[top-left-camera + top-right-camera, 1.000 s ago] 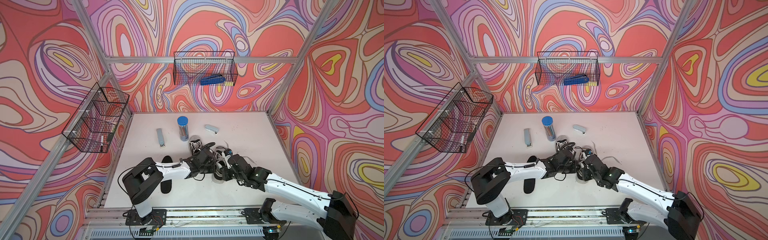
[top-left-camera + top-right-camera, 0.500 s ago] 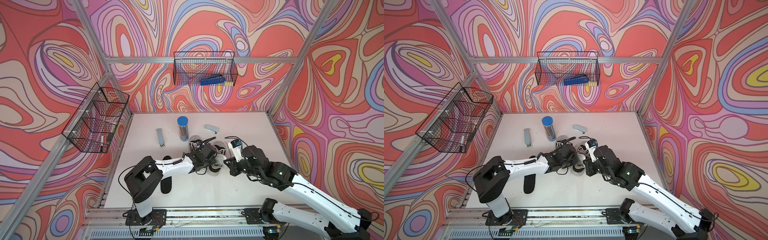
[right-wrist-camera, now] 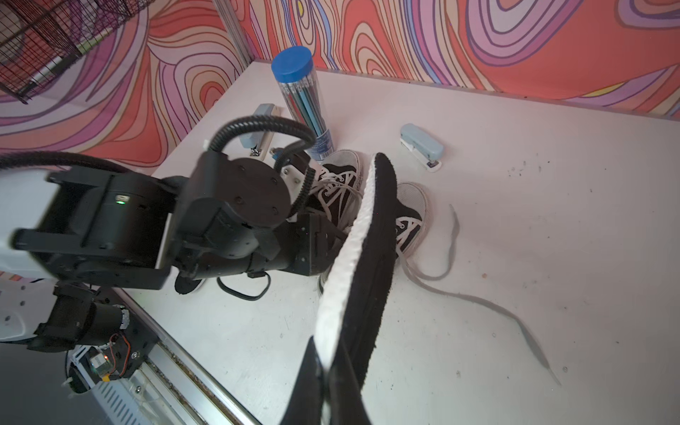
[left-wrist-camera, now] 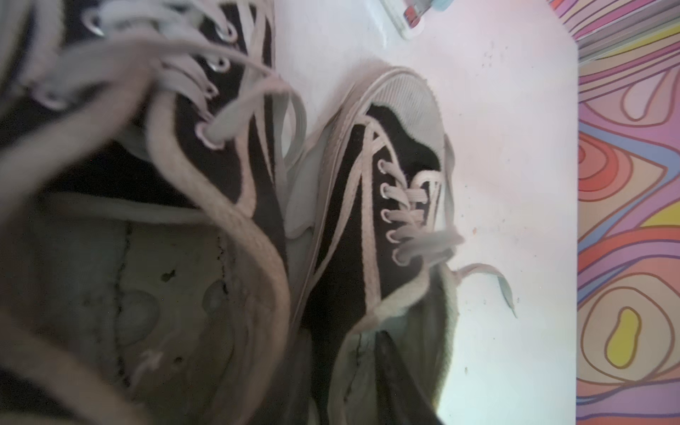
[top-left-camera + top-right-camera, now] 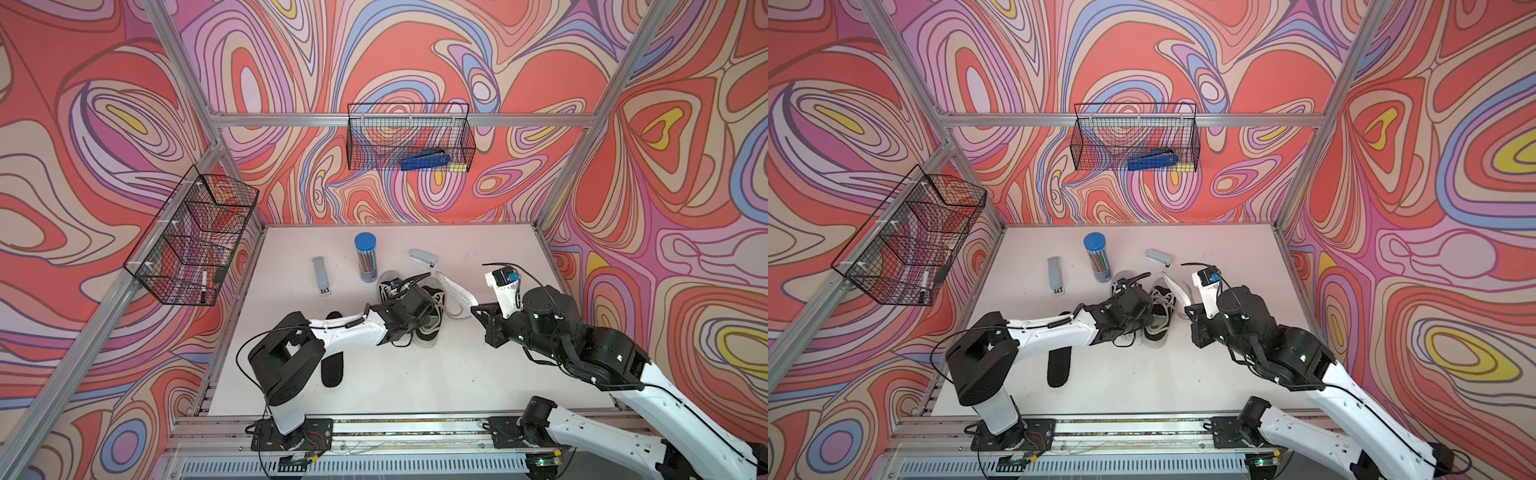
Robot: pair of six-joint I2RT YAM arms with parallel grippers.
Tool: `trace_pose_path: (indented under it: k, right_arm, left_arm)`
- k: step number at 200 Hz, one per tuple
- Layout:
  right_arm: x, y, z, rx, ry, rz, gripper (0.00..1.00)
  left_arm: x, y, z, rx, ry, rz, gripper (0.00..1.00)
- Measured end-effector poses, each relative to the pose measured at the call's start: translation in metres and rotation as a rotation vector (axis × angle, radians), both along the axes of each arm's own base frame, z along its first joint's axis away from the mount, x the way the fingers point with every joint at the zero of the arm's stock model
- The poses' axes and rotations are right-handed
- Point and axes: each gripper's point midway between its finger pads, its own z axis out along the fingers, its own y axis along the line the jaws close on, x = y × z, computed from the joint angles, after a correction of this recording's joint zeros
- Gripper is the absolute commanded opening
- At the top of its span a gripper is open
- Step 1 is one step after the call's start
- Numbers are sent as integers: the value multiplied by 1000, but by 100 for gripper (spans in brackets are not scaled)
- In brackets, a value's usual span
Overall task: Remove the insole from the shoe
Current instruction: Place the insole at the center of the board.
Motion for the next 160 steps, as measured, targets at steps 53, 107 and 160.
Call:
trace_pose_path:
  k: [53,107,160]
  right_arm:
    - [7,37,11,-34,25,150,0]
    - [2,121,-22,4,170,412,0]
    - [21,175,-61,-42,169,441,0]
  left_arm:
    - [-5,95,128,-71,-207,97,55]
    - [-17,279,140,119,-200,483,52]
    - [-50,327,150,238,-207,575,53]
